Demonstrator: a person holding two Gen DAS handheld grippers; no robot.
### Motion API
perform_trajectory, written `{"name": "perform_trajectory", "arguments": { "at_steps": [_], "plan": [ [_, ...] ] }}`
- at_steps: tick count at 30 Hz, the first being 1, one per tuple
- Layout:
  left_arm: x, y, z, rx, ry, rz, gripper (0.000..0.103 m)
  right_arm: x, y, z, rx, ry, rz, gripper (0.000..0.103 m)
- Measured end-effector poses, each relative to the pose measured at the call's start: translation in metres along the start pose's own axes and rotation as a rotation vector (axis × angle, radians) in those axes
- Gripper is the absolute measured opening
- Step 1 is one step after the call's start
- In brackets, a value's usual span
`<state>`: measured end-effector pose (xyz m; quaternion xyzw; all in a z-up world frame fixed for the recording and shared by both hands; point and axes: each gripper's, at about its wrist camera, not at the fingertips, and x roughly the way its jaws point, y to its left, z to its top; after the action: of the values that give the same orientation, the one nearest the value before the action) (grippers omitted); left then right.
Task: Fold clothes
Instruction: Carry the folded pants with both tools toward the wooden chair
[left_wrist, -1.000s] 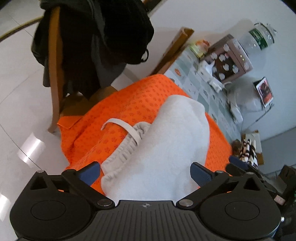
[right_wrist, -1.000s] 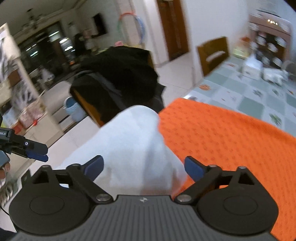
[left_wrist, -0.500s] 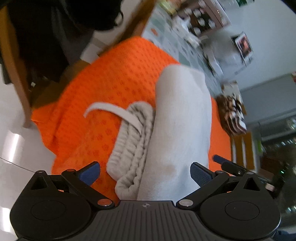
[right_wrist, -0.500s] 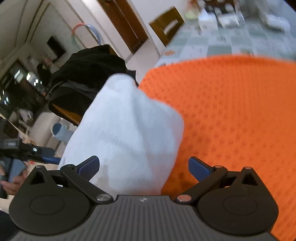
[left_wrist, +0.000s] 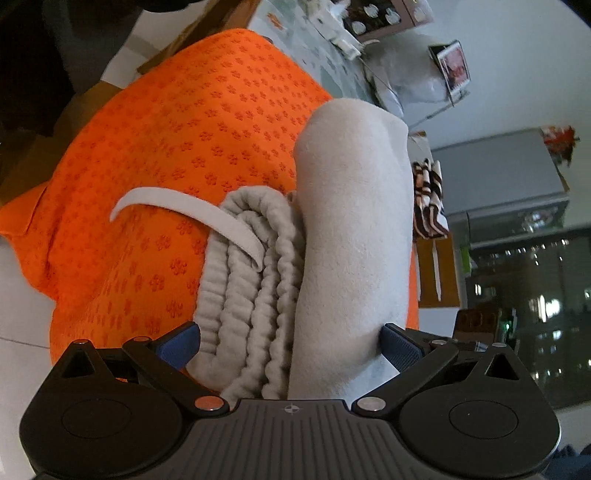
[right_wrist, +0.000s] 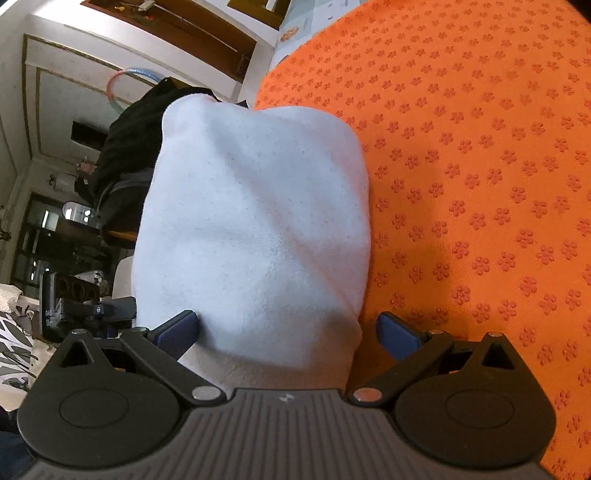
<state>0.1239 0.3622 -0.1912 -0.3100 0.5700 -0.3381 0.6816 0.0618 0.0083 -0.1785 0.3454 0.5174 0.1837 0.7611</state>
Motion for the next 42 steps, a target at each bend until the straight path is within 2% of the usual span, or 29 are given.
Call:
{"name": "perform_trajectory", "arguments": {
  "at_steps": [8,13,19,24,26,28,30,34,38,42],
  "plan": [
    [0.005,0.022,0.004,0.03,0.095,-0.124,0.103,0.009,0.004,0.005,-0.04,0.029,0.05,0.103],
    [0.02,0.022,0.014,0.039,0.125,-0.187,0.103,0.014,0.0,0.008,-0.029,0.036,0.081,0.103],
    [0.046,0.011,0.019,0.066,0.171,-0.184,0.103,0.026,-0.014,0.013,-0.004,0.035,0.132,0.103],
    [0.049,0.002,0.009,0.072,0.134,-0.156,0.1,0.03,-0.02,0.002,0.024,-0.031,0.169,0.103],
    [0.049,-0.007,0.005,0.078,0.111,-0.131,0.099,0.028,-0.017,-0.001,0.057,-0.048,0.167,0.101],
    [0.048,-0.018,0.003,0.095,0.098,-0.106,0.098,0.023,-0.009,0.0,0.07,-0.069,0.178,0.086],
    [0.044,-0.03,0.004,0.094,0.095,-0.104,0.098,0.014,-0.001,-0.001,0.052,-0.1,0.183,0.078],
    [0.036,-0.065,0.008,0.157,0.082,-0.103,0.097,-0.007,0.014,0.005,0.03,-0.161,0.191,0.077],
    [0.034,-0.114,0.022,0.247,0.058,-0.094,0.097,-0.047,0.03,0.021,-0.014,-0.232,0.196,0.077],
    [0.046,-0.16,0.036,0.281,0.065,-0.092,0.097,-0.09,0.035,0.04,-0.02,-0.273,0.178,0.077]
  ]
}}
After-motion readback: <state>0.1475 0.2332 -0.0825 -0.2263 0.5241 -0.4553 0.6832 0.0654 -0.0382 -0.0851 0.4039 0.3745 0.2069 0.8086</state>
